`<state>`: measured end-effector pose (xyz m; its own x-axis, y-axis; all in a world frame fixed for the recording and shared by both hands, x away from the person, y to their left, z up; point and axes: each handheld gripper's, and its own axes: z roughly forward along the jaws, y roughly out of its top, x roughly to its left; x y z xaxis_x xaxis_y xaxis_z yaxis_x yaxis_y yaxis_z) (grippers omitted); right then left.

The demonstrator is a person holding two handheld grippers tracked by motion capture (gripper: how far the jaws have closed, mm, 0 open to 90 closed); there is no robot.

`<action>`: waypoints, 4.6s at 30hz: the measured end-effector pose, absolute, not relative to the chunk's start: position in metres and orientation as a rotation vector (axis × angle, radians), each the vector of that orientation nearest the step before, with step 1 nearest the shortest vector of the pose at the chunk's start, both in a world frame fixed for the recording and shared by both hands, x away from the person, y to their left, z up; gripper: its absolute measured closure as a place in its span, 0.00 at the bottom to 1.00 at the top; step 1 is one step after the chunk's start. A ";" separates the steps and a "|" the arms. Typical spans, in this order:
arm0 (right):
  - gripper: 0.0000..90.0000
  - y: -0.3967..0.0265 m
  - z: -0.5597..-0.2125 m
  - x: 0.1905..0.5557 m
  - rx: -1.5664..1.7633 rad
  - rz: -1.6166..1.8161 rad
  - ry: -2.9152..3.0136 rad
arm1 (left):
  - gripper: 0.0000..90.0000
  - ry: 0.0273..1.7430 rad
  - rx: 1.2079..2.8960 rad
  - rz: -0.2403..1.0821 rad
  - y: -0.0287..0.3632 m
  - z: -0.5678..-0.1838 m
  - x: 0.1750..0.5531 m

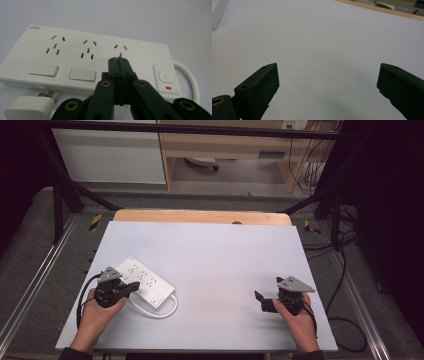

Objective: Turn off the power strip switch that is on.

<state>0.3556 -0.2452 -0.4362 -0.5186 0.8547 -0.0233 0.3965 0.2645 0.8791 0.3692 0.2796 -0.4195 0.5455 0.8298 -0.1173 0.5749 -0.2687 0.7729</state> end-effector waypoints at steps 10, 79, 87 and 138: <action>0.05 -0.245 -0.436 0.356 1.132 1.194 2.039 | 1.00 1.131 1.994 0.391 0.275 -0.423 0.371; 0.05 -0.244 -0.437 0.356 1.131 1.188 2.050 | 1.00 1.159 1.981 0.421 0.278 -0.426 0.377; 0.05 -0.244 -0.437 0.356 1.132 1.188 2.049 | 1.00 1.157 1.999 0.414 0.276 -0.428 0.378; 0.05 -0.243 -0.438 0.356 1.134 1.180 2.056 | 1.00 1.179 1.980 0.385 0.277 -0.430 0.380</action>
